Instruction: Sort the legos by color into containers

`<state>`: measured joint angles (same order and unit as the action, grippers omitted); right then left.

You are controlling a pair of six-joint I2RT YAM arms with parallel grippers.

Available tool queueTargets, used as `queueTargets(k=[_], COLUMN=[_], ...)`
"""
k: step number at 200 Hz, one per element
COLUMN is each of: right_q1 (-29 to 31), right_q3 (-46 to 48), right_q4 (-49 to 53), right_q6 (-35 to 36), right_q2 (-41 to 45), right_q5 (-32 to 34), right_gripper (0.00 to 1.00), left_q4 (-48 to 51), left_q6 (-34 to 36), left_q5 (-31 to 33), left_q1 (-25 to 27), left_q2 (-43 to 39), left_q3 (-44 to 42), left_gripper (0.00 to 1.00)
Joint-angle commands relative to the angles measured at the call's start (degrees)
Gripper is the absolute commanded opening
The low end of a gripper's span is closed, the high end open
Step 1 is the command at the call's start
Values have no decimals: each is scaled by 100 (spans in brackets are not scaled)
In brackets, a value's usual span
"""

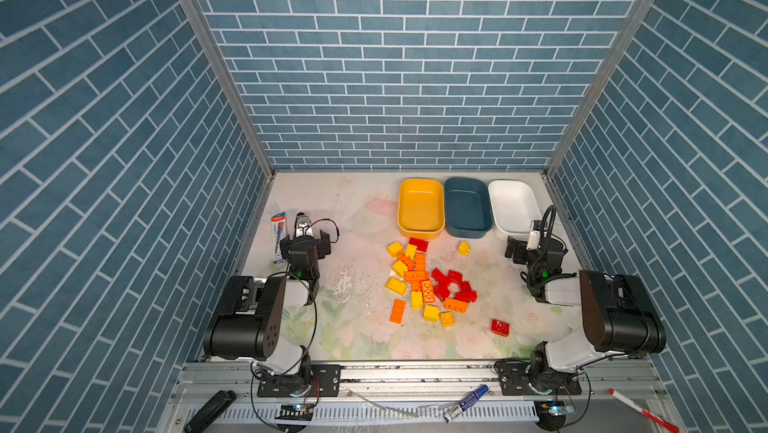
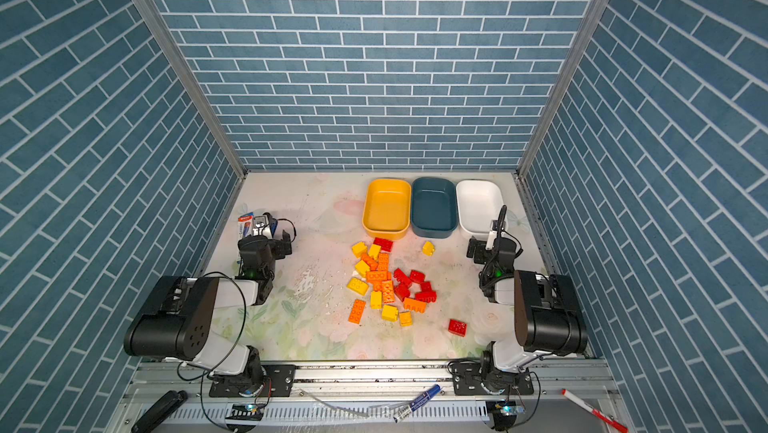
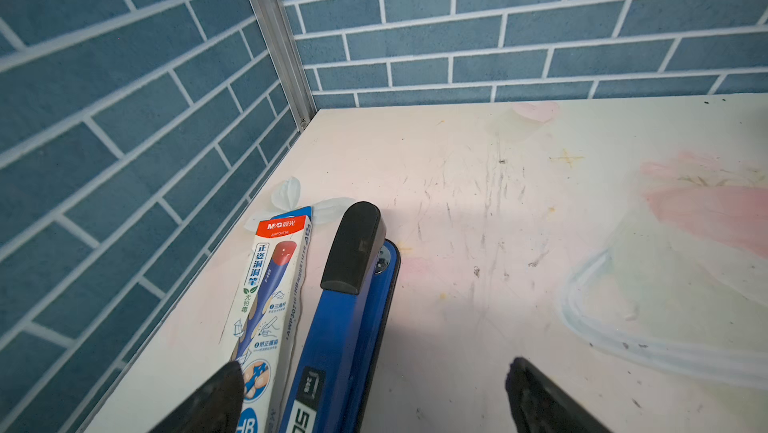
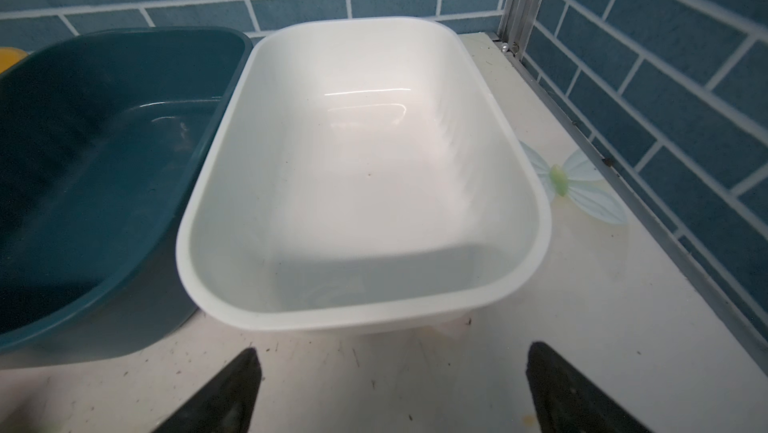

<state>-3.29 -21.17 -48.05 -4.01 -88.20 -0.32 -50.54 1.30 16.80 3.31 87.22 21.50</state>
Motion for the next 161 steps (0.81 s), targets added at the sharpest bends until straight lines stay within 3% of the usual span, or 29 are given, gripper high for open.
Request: queueTargets(k=[1,97,120,134,143,161], right_q1=[-17,-22,-23,-27,-19,-22], right_q3=[-166,-143,-344,-733,-1108,-2049], right_q4=[-84,-92,571,1431,2116,3471], right_q6=[85,21,62,188,224,-149], right_q2=[-13,43,427,637,690,517], right_q5=[-74,-36,-120,-358,-442,-601], right_gripper=[99,99,99,99,99,99], left_q4=[-78,24,1437,2417,2950,3932], left_q6=[-16,47,210,346,128,-610], left_q5=[8,-88,19,514,887,899], left_q1=[20,28,180,471,670,956], left_q2=[3,-37,-606,-917,-1020,-953], left_q3=[-54,16,575,1091,1456,2272], left_gripper=[99,99,99,99,99,99])
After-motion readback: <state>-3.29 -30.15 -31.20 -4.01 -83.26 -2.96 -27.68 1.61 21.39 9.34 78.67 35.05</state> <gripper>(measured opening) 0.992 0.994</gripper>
